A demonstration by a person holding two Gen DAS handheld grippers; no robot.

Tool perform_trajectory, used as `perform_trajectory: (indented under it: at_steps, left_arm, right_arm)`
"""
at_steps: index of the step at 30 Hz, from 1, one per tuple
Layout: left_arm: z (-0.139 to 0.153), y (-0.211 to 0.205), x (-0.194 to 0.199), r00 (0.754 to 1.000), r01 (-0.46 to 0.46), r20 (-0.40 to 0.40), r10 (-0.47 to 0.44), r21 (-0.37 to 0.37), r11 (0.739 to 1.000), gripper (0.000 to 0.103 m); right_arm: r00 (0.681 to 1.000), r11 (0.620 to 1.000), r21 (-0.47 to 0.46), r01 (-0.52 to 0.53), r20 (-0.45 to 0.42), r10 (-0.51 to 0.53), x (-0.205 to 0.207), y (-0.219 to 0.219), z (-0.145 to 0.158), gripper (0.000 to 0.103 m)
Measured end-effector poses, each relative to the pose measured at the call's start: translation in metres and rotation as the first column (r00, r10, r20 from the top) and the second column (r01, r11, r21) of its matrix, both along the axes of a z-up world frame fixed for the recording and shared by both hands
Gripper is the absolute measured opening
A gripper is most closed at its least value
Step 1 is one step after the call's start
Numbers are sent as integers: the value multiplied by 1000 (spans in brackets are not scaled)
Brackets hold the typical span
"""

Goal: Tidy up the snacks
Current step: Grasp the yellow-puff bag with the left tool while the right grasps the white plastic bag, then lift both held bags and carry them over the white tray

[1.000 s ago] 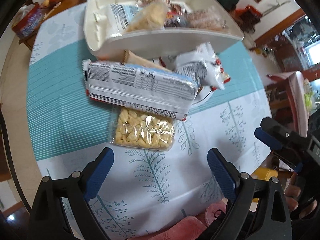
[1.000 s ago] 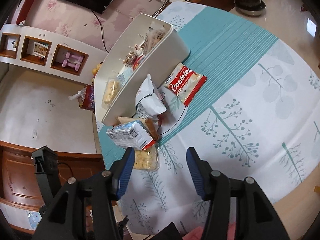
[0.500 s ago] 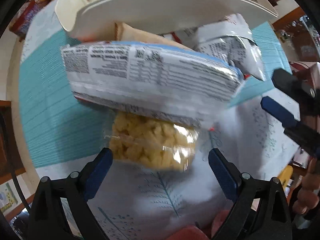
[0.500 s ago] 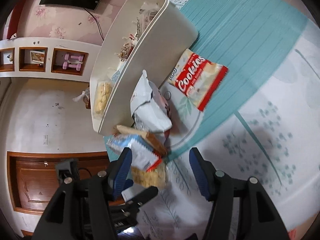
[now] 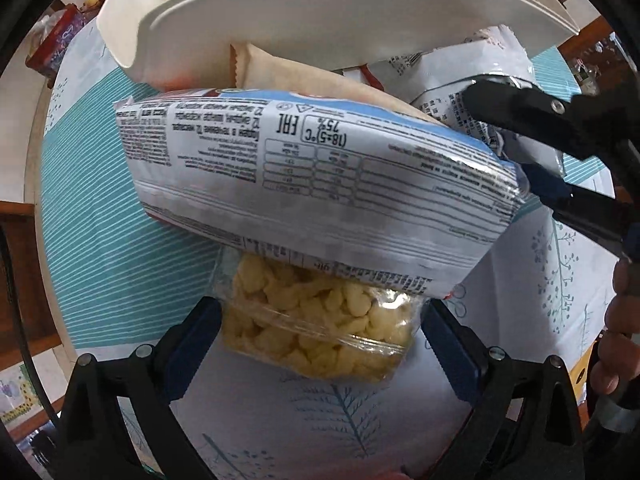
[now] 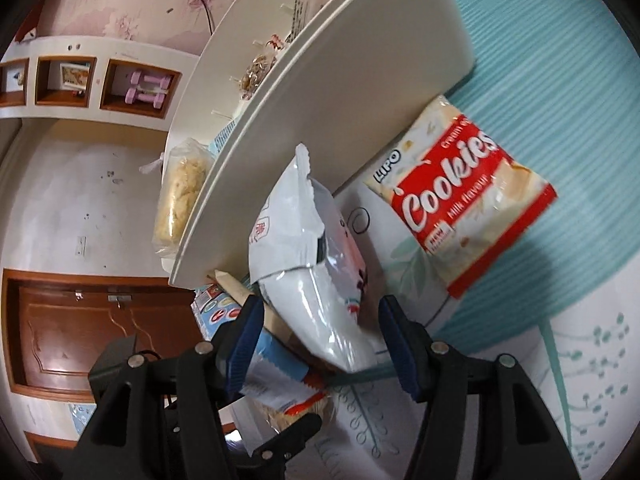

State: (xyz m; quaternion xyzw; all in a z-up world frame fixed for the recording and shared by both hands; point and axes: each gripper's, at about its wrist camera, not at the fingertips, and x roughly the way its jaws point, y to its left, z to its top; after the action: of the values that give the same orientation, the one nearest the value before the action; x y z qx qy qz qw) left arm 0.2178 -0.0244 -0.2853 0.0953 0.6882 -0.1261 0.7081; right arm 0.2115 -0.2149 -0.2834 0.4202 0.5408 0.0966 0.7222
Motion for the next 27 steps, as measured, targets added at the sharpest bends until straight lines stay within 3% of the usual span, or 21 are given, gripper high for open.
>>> perform_trajectory:
  at_steps: [12,18,27]
  left_arm:
    - [-19,0,14,1000,-4,-22,4,14,1000,100]
    - [-26,-3,9,1000,11,-13,-11,23,1000,94]
    - [-30,-4,7,999,-1,-32,2,38,999,92]
  right_arm:
    - [999,1000,-12,-29,13,29,21,12,-4,60]
    - [999,1000,-4,-29,15,30,22,14,-4,53]
    - [999,997,-69,-24,39,27,8,6,15,42]
